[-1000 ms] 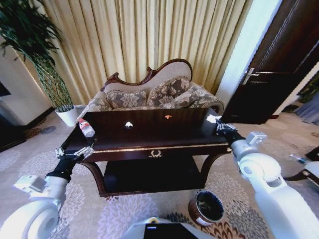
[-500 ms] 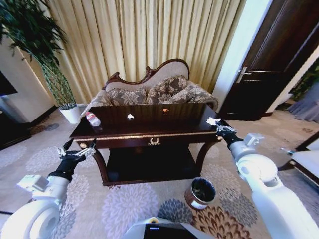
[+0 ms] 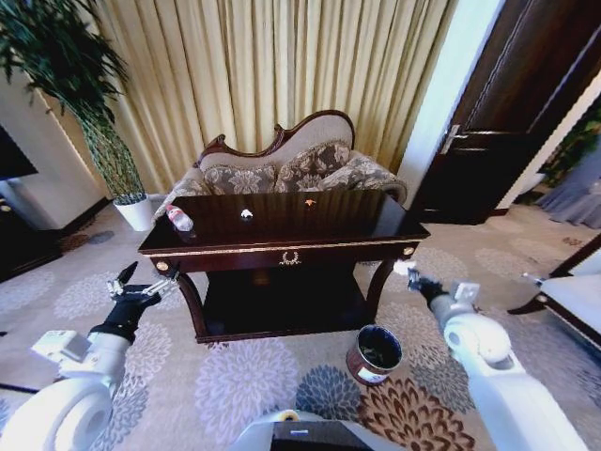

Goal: Move to the front of the table and place the trash on the table into the trash bin.

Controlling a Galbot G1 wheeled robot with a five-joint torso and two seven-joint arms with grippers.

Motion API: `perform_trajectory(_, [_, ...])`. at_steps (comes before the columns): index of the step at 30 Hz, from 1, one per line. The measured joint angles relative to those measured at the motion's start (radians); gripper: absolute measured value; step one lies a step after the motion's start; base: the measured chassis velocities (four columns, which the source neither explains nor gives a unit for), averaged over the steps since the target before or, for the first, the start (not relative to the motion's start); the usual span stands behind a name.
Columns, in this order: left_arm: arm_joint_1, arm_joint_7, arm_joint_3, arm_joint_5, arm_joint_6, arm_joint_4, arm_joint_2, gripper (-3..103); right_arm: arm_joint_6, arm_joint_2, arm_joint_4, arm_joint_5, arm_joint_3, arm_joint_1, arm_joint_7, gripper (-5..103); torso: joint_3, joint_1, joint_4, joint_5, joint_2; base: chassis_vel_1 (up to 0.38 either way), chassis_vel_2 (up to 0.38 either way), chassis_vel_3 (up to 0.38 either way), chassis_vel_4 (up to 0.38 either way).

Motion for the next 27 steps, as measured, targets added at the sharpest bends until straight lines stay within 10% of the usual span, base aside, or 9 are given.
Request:
perform_trajectory(23, [-0.006,0.003,0.018,0.001,-0.004,0.003,-0.004,100,0.175,0.139,-0.449,-0.24,-0.068,0.154,-0.021,-3,0.0,-0.001,0.0,-0.0002,0.001,0.0,0.0,0.0,0.0])
perform_trajectory(27, [-0.006,0.004,0.019,0.003,-0.006,0.004,-0.01,100,0.174,0.142,-0.438,-0.255,-0.07,0.144,-0.028,12,0.0,-0.001,-0.0002,0.0,0.001,0.0,0.0,0.0,0.0])
